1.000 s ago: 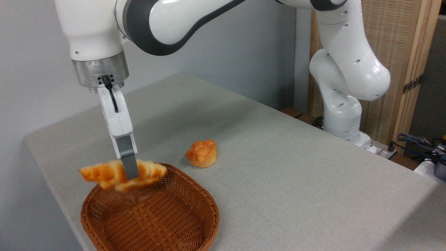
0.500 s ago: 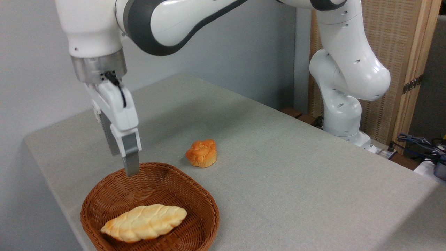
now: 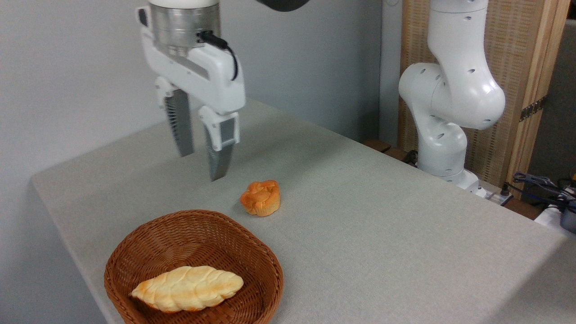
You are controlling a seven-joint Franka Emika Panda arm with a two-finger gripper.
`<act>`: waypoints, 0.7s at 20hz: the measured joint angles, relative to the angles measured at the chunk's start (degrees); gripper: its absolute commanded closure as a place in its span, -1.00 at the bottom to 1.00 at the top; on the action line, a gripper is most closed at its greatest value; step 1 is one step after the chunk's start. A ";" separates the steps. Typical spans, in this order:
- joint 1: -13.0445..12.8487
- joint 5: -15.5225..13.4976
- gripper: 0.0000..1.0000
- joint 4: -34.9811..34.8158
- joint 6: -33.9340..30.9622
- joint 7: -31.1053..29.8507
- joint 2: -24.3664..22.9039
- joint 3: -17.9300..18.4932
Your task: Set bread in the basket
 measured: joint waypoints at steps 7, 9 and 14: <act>1.70 3.40 -1.00 -2.12 -4.21 0.80 -2.40 -2.84; 0.95 3.86 -1.00 -1.39 -4.64 0.80 -2.33 -2.01; 0.79 4.12 -1.00 2.23 -7.55 0.82 -0.76 -1.50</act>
